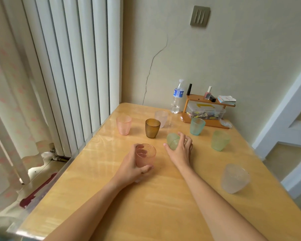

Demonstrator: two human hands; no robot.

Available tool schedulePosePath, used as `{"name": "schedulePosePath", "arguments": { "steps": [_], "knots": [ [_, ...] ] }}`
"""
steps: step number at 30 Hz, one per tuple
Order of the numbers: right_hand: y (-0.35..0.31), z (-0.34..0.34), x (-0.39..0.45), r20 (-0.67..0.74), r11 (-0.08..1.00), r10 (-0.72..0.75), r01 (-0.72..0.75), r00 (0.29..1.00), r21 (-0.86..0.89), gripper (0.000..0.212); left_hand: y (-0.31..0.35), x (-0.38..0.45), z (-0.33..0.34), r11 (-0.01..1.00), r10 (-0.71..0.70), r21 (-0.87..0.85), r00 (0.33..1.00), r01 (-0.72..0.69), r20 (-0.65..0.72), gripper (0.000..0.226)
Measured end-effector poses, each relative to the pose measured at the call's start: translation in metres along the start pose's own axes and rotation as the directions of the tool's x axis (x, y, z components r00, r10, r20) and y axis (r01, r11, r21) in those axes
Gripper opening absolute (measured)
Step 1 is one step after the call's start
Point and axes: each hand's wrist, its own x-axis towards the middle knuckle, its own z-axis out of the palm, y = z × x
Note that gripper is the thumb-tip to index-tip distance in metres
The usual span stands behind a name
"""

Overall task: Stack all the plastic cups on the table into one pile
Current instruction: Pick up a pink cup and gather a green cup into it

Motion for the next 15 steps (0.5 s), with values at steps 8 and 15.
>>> {"name": "schedulePosePath", "arguments": {
  "steps": [8,15],
  "knots": [
    [-0.005,0.003,0.001,-0.023,0.993,0.085,-0.083,0.996,0.085,0.068,0.002,-0.001,0.0,0.993,0.053,0.108,0.997,-0.047,-0.059,0.076],
    [-0.047,-0.047,-0.037,0.057,0.954,-0.209,0.191,0.976,0.23,0.062,-0.001,-0.005,-0.002,0.968,0.156,0.218,0.979,-0.125,-0.131,0.082]
  ]
}}
